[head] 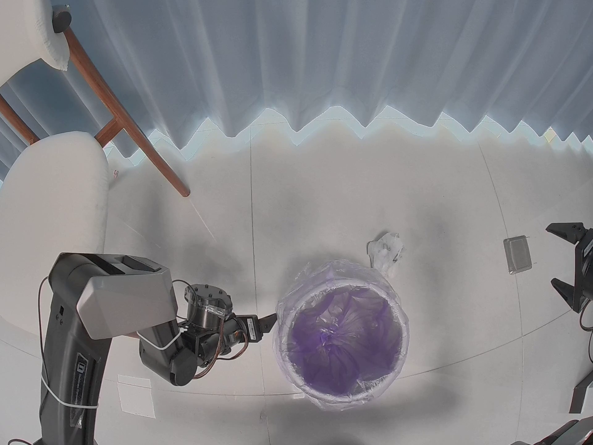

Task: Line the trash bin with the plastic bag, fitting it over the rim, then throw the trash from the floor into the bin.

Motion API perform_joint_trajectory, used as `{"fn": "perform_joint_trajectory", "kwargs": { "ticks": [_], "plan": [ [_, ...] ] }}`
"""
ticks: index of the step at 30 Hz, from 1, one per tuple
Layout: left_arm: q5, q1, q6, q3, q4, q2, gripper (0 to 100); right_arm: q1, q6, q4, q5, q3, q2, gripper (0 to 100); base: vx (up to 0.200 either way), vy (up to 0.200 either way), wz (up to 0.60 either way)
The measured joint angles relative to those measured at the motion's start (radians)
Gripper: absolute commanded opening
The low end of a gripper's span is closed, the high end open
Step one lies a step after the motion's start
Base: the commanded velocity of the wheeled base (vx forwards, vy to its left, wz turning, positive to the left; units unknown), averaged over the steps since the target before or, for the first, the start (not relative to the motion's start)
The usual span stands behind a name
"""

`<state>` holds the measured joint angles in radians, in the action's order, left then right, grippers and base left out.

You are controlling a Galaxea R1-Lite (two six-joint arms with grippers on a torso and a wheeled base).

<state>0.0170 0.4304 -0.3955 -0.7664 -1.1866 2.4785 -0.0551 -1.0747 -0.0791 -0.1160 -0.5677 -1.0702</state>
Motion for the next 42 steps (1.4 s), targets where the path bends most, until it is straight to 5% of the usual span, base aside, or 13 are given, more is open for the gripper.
{"fn": "perform_joint_trajectory", "kwargs": {
  "ticks": [1,2,6,13,22,23,27,42],
  "plan": [
    [-0.019,-0.001,0.001,-0.025,0.012,0.01,100,0.0,0.001,0.0,0.0,0.001,0.0,100,0.0,0.0,0.0],
    [-0.042,-0.001,0.002,-0.05,0.02,0.022,0,0.0,0.003,0.0,0.0,0.003,0.0,100,0.0,0.0,0.0],
    [-0.111,-0.006,-0.001,-0.126,0.04,0.067,0,0.0,0.01,0.0,0.0,0.007,0.0,100,0.0,0.0,0.0],
    [-0.118,-0.018,-0.029,-0.122,-0.011,0.075,0,0.0,0.017,0.0,0.0,0.01,0.0,100,0.0,0.0,0.0],
    [0.008,-0.015,-0.045,0.149,-0.092,-0.077,0,0.0,0.017,0.0,-0.001,0.02,-0.001,100,0.0,0.0,0.0],
    [0.034,-0.011,-0.045,0.179,-0.101,-0.095,100,0.0,0.018,0.0,-0.001,0.022,-0.001,100,0.0,0.0,0.0],
    [0.096,0.01,-0.044,0.271,-0.129,-0.163,100,0.001,0.018,-0.001,-0.001,0.032,-0.001,100,0.0,0.0,0.0],
    [0.036,0.039,-0.028,0.193,-0.196,-0.102,100,0.0,0.018,-0.001,0.0,0.037,0.001,100,0.0,0.0,0.0]
  ]
}}
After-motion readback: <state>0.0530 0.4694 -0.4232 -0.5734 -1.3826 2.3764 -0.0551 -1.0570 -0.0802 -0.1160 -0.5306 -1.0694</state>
